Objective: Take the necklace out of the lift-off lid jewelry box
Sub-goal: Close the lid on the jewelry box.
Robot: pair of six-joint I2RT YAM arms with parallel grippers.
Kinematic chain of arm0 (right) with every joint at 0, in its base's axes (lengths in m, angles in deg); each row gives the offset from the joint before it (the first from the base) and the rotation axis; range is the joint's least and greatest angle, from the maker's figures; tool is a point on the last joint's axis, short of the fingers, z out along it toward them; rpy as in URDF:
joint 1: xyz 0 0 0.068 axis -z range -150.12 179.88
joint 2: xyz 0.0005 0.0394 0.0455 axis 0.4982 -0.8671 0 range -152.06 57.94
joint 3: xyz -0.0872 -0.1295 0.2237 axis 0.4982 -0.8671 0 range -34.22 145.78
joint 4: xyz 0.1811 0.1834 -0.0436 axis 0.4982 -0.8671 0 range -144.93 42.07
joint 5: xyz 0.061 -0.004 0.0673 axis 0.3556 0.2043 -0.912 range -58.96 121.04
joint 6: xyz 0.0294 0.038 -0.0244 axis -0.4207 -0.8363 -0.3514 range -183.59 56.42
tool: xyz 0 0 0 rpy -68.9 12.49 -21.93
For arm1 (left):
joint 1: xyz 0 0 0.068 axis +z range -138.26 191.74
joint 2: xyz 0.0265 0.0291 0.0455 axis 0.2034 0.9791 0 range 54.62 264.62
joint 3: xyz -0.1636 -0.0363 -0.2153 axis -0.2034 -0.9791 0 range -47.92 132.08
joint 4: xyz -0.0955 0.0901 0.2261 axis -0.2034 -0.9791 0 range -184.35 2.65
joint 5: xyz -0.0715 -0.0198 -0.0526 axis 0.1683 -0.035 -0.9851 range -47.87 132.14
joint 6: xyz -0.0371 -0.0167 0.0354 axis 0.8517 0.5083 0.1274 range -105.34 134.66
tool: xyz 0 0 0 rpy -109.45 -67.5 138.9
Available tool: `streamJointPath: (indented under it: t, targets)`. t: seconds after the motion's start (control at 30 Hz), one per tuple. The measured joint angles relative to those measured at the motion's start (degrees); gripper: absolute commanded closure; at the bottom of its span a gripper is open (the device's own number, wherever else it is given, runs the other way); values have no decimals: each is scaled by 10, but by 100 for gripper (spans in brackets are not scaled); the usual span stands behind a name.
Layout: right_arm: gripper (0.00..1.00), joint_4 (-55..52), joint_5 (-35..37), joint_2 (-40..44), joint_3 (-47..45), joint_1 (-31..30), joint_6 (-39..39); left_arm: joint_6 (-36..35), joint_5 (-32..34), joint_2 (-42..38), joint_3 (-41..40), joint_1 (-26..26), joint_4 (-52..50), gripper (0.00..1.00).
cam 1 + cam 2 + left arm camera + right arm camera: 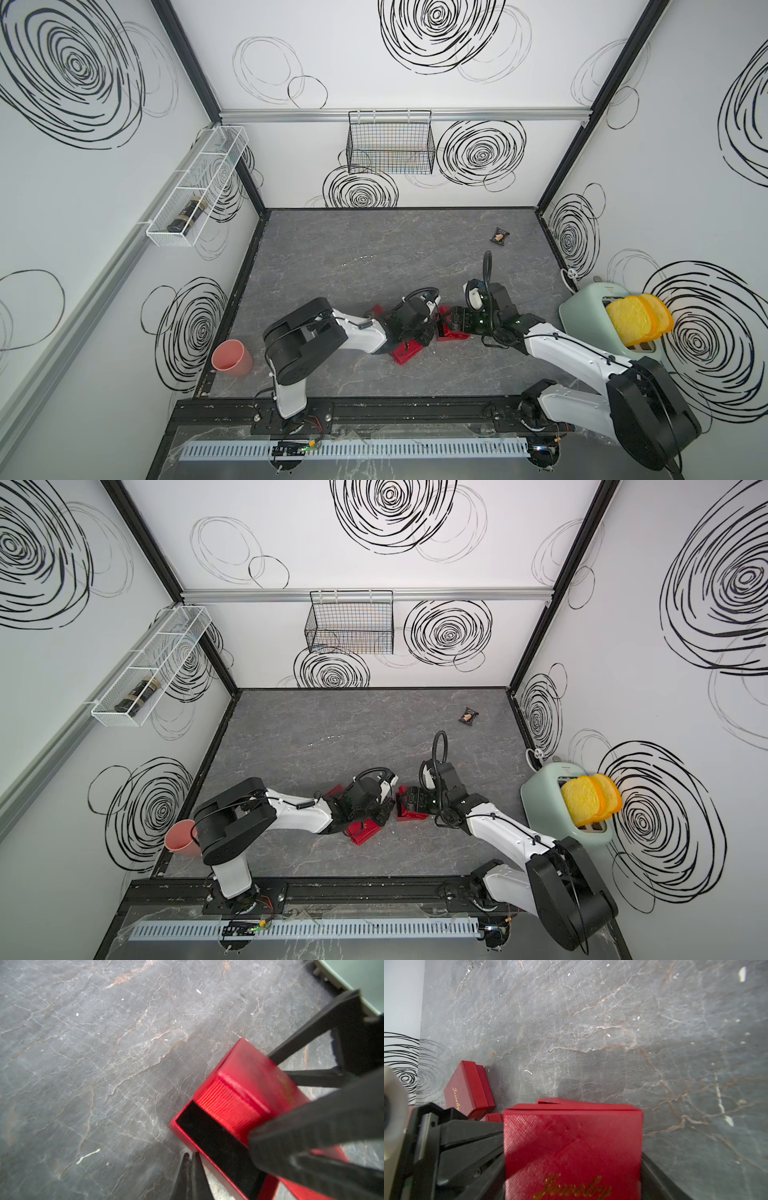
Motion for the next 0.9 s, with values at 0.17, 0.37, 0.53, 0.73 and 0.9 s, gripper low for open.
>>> streamJointPath:
  t: [0.17, 0.37, 0.53, 0.73, 0.9]
  targets:
    - [9, 0, 3, -12, 6, -6, 2, 0, -2, 0, -5, 1, 9, 100]
    - [5, 5, -10, -12, 6, -6, 2, 0, -2, 0, -10, 2, 17, 100]
    - [8, 5, -16, -3, 6, -3, -2, 0, -2, 0, -15, 4, 29, 100]
    - [19, 17, -16, 2, 0, 8, -11, 0, 0, -1, -19, 4, 38, 100]
    - [22, 18, -14, -14, 0, 9, -10, 0, 0, -1, -21, 4, 41, 100]
